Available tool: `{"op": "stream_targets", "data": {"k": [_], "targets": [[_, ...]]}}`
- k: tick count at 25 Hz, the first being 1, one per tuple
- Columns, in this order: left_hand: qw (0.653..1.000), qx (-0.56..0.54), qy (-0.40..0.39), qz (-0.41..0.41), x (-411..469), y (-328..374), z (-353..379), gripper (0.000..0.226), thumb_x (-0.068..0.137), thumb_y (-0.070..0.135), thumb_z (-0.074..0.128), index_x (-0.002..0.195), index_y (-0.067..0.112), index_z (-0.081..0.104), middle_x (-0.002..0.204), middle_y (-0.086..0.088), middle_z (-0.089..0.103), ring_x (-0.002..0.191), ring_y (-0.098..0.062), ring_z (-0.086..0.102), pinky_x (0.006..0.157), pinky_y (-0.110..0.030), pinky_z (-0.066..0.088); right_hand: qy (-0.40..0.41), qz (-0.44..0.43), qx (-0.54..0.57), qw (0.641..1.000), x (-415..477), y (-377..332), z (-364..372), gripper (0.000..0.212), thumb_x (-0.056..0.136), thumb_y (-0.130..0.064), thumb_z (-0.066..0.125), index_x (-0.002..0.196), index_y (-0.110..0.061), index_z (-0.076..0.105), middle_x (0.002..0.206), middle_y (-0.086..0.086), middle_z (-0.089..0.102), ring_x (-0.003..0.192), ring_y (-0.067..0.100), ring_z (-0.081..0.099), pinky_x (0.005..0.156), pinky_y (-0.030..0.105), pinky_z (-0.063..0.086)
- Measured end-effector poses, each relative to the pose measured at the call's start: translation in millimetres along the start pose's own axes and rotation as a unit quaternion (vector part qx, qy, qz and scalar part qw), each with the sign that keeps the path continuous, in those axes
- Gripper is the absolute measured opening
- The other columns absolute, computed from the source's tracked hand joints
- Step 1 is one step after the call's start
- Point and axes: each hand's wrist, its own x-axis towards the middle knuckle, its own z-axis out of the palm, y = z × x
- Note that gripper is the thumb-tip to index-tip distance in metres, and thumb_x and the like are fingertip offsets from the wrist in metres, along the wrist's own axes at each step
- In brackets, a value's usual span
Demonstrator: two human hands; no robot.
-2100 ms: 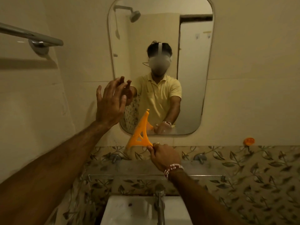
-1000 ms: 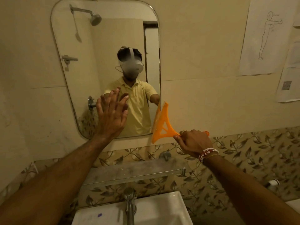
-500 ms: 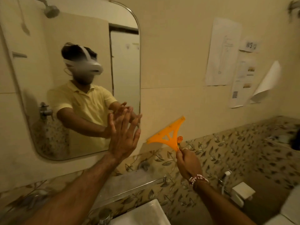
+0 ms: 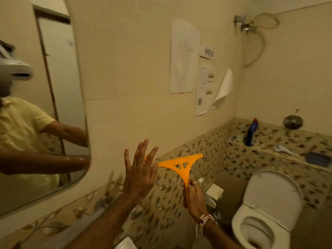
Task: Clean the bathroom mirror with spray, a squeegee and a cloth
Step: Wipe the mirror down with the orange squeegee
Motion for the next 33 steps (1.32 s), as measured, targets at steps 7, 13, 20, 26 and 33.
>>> {"op": "stream_targets", "data": {"k": [7,13,20,26,33], "targets": [[0.993,-0.082,-0.088,0.005,-1.9,53.6,74.7,0.054,0.105,0.034,0.048,0.157,0.025,0.04,0.172,-0.005,0.019,0.159,-0.022,0.016,0.127,-0.052,0.007,0.026,0.051,0.056,0.997,31.3,51.8,-37.6,0.027,0.103,-0.011,0.04,0.085,-0.017,0.06,0.077,0.007,0.06,0.072,0.02,0.057,0.07,0.034,0.048],[0.968,-0.138,-0.21,-0.016,-81.6,72.7,147.7,0.053,0.105,0.032,0.048,0.157,0.023,0.038,0.17,-0.007,0.022,0.157,-0.024,0.022,0.125,-0.054,0.018,-0.007,0.127,-0.021,0.992,18.2,152.5,-31.1,0.016,0.101,-0.006,0.046,0.098,-0.012,0.06,0.086,0.0,0.061,0.073,0.006,0.057,0.064,0.014,0.046],[0.918,-0.171,-0.356,-0.03,-178.0,72.9,230.5,0.061,0.103,0.044,0.034,0.16,0.021,0.035,0.172,-0.008,0.021,0.158,-0.025,0.021,0.125,-0.053,0.02,0.087,0.279,-0.042,0.955,-37.8,299.1,-32.0,0.017,0.102,-0.007,0.048,0.109,-0.01,0.063,0.094,0.008,0.063,0.088,0.025,0.06,0.079,0.036,0.048],[0.892,-0.16,-0.422,-0.022,-232.3,75.6,281.6,0.063,0.102,0.053,0.031,0.158,0.025,0.032,0.172,-0.003,0.015,0.156,-0.026,0.024,0.121,-0.058,0.022,0.029,0.328,-0.143,0.933,-67.5,386.0,-29.4,0.027,0.101,-0.007,0.047,0.119,-0.002,0.065,0.115,0.018,0.067,0.106,0.032,0.061,0.09,0.036,0.045],[0.872,-0.146,-0.467,-0.013,-271.1,61.2,315.4,0.064,0.102,0.055,0.031,0.159,0.025,0.03,0.172,-0.005,0.016,0.157,-0.028,0.022,0.123,-0.058,0.022,0.01,0.378,-0.141,0.915,-97.5,438.3,-3.5,0.034,0.101,-0.012,0.048,0.133,-0.006,0.06,0.134,0.015,0.062,0.125,0.031,0.055,0.106,0.034,0.042]]}}
